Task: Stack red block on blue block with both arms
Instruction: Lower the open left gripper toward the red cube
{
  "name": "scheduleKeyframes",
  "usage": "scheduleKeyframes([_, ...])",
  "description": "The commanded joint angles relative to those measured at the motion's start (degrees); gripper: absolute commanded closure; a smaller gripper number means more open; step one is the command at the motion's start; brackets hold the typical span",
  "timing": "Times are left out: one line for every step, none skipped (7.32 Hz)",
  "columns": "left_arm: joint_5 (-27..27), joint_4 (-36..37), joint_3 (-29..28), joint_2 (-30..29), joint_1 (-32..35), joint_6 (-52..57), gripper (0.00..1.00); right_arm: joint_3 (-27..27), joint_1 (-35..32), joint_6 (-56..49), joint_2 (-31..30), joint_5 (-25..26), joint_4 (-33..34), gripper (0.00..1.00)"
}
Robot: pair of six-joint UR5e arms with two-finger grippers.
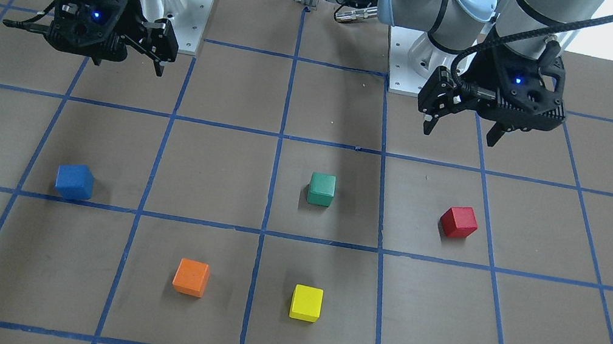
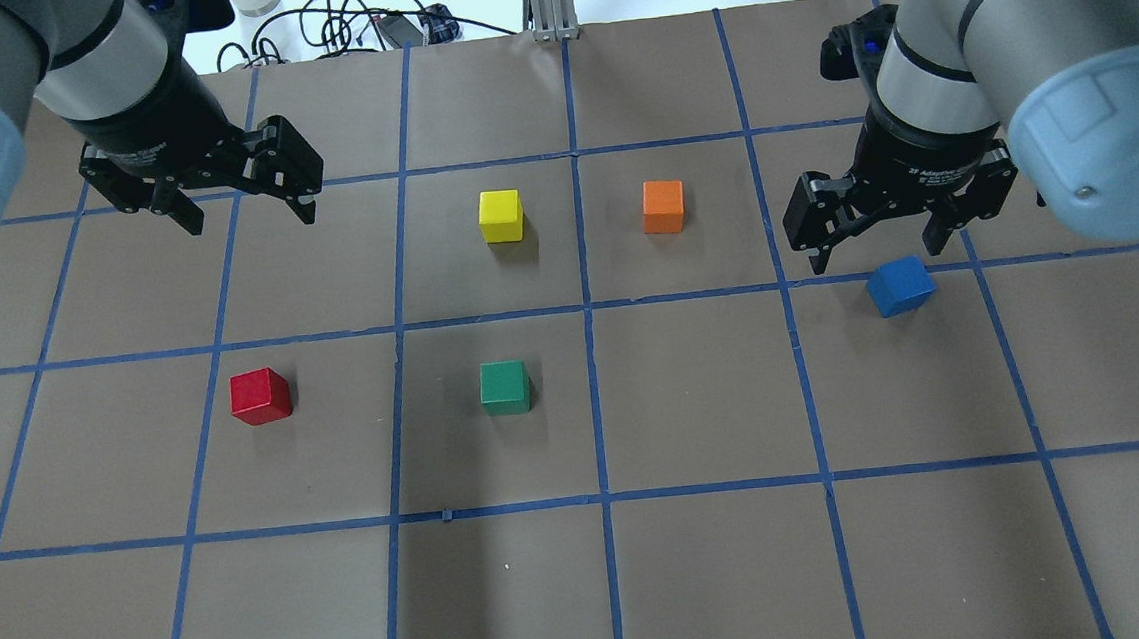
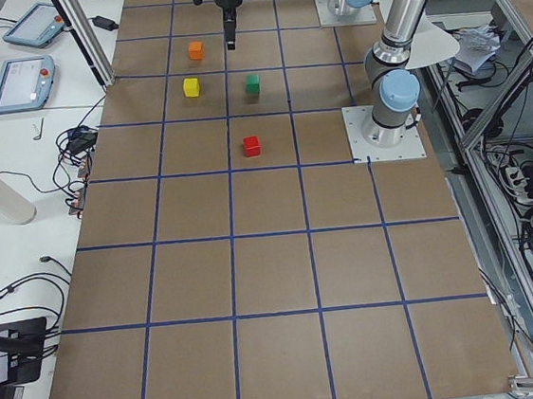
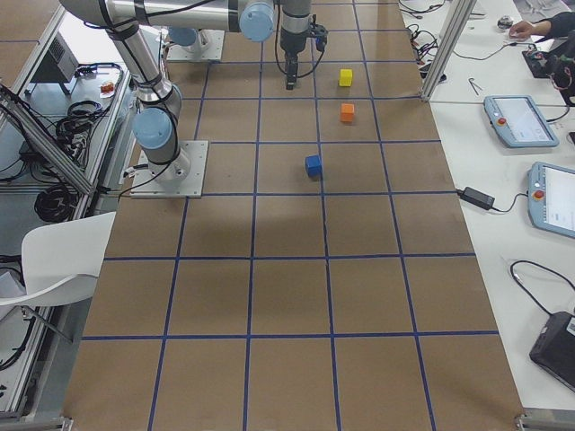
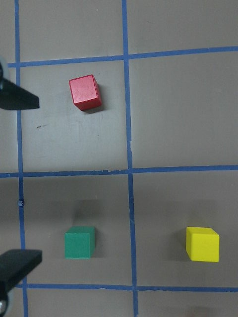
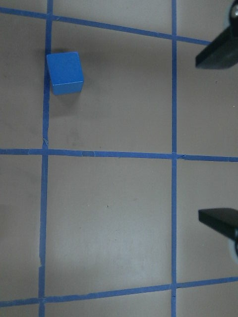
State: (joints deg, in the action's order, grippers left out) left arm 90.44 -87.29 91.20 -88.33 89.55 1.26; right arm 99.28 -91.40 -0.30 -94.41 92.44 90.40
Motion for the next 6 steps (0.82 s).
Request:
scheduleKeyframes([0.26, 0.11, 1.08, 0.61, 0.01, -0.55, 0.0, 0.04, 0.0, 0.04, -0.07, -0.68, -0.13, 0.0])
scheduleKeyframes([0.27, 0.11, 1.08, 0.61, 0.01, -0.56, 0.0, -0.05, 0.0, 0.13, -0.07, -3.29, -0.13, 0.0])
scheduleKeyframes([0.44, -0.24, 1.34, 0.87, 0.01, -0.56, 0.0, -0.05, 0.0, 0.22, -0.07, -3.67, -0.13, 0.0])
scheduleKeyframes([0.53, -0.59, 1.26, 0.88, -0.08, -0.56, 0.0, -0.05, 0.0, 0.13, -0.07, -3.15, -0.13, 0.0])
scheduleKeyframes([0.53, -0.77, 1.35, 0.88, -0.08, -0.47, 0.0, 0.04, 0.0, 0.04, 0.01, -3.14, -0.04, 0.0])
scheduleKeyframes([0.53, -0.68, 2.13, -0.08, -1.3, 0.58, 0.0, 0.04, 0.0, 0.04, 0.01, -3.49, -0.04, 0.0])
